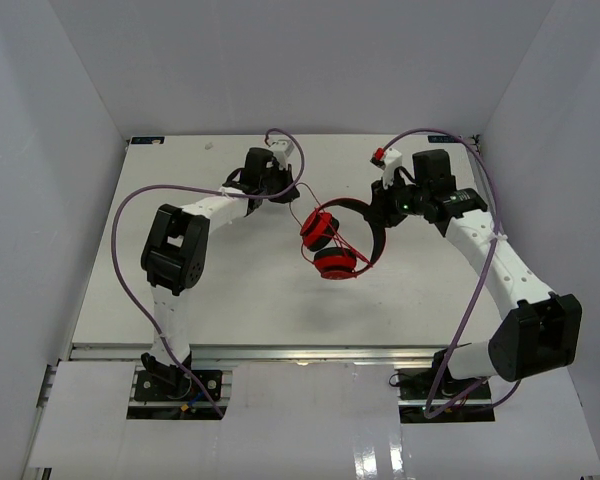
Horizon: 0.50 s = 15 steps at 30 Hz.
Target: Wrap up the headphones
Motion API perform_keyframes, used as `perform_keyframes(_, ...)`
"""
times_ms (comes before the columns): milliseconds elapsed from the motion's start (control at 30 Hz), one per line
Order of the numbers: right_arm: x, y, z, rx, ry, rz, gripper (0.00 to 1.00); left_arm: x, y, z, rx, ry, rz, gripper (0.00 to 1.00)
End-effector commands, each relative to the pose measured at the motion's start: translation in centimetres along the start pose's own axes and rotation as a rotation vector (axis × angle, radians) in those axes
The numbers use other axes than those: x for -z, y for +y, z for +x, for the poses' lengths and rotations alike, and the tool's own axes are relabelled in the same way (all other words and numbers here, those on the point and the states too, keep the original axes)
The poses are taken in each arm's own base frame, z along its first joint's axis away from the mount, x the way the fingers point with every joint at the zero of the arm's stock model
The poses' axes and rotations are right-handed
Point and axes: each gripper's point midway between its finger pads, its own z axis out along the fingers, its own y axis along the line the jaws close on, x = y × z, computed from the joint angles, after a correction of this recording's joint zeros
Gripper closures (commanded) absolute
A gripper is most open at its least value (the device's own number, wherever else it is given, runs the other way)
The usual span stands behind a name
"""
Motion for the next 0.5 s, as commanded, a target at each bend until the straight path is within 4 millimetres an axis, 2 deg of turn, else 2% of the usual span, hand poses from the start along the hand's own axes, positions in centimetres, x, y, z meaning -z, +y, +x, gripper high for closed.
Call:
perform_keyframes(0,0.2,0.3,-0.9,0.111,-0.042,0.053,0.92,2.8,-1.8,-4.3,-0.063,-0.049,0.023,1.00)
perform_keyframes(200,-0.5,0.3,0.5,0.173,-0.011,0.101,0.92,4.3,-2.1,-6.6,-0.099,-0.076,0.005,1.00)
perform_keyframes(467,-1.3,-0.5,2.0,0.264,0.032,0.194,0.92,6.4,-3.2,-8.0,-0.116,-0.092,0.010,1.00)
